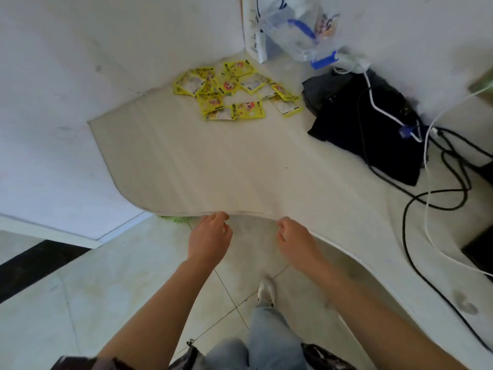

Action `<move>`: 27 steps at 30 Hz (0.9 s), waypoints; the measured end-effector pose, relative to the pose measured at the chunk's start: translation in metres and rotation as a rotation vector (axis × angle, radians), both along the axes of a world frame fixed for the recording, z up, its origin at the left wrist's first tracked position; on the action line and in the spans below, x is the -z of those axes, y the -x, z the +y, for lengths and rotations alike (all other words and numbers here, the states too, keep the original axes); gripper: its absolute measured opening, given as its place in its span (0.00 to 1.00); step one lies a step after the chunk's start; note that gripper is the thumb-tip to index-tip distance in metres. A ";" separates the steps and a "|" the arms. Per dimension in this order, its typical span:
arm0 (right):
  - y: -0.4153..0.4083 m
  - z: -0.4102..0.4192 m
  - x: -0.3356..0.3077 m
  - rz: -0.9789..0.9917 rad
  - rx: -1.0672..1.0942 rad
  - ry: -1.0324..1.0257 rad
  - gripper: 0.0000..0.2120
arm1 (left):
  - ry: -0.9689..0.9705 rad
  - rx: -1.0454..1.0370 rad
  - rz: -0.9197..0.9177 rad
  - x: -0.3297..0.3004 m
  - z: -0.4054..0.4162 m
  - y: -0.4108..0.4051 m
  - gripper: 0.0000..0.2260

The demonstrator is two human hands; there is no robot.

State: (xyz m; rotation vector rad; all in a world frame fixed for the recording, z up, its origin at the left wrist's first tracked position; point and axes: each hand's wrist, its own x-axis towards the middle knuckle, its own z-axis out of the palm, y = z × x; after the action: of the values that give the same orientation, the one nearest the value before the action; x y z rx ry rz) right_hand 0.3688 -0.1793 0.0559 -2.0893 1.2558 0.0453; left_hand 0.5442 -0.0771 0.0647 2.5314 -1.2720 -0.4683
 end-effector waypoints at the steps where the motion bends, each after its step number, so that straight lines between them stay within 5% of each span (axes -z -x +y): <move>1: -0.007 -0.014 -0.003 0.002 -0.016 0.006 0.15 | -0.003 -0.006 -0.001 -0.001 -0.011 -0.006 0.12; 12: -0.087 -0.132 -0.018 -0.013 -0.083 0.022 0.15 | -0.066 0.050 -0.037 -0.001 -0.111 -0.085 0.13; 27: -0.215 -0.241 -0.004 0.083 -0.036 0.030 0.15 | -0.199 0.397 -0.135 -0.004 -0.238 -0.262 0.15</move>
State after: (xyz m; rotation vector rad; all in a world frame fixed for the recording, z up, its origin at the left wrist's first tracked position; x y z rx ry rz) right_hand 0.5839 -0.4206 0.0600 -2.1551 1.2748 0.1311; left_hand 0.8061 -0.3149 0.0687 2.5008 -1.8798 -0.5357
